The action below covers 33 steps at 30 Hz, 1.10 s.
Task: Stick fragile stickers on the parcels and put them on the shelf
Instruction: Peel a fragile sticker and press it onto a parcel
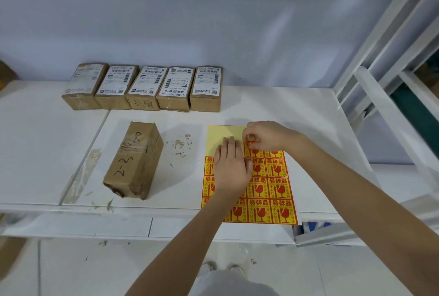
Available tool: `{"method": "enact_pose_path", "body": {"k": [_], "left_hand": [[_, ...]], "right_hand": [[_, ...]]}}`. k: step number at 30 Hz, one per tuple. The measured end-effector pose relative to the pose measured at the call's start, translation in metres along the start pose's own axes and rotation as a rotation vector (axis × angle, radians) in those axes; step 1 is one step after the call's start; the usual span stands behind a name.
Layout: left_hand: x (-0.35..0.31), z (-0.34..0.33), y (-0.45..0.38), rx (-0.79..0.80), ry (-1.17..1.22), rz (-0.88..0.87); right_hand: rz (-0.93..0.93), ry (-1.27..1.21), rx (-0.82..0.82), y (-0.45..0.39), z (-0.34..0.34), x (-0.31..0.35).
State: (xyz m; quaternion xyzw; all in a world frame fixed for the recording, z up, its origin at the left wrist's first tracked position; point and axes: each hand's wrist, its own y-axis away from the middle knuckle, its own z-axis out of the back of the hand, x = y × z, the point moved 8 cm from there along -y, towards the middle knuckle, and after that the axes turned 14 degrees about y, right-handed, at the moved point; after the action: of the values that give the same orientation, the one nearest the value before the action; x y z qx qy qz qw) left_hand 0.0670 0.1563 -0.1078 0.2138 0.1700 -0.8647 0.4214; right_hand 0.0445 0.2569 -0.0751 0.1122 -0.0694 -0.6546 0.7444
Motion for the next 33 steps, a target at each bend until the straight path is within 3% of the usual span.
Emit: {"method": "enact_pose_path", "body": {"k": [21,33], "left_hand": [[0.0004,0.0007,0.0004,-0.016,0.022,-0.004],[0.0006,0.0002,0.0002,-0.02,-0.006,-0.007]], "right_hand": [[0.01,-0.04,0.014,-0.0039,-0.0021,0.0005],[-0.017,-0.095,-0.062,0.0043,-0.0024,-0.0051]]}}
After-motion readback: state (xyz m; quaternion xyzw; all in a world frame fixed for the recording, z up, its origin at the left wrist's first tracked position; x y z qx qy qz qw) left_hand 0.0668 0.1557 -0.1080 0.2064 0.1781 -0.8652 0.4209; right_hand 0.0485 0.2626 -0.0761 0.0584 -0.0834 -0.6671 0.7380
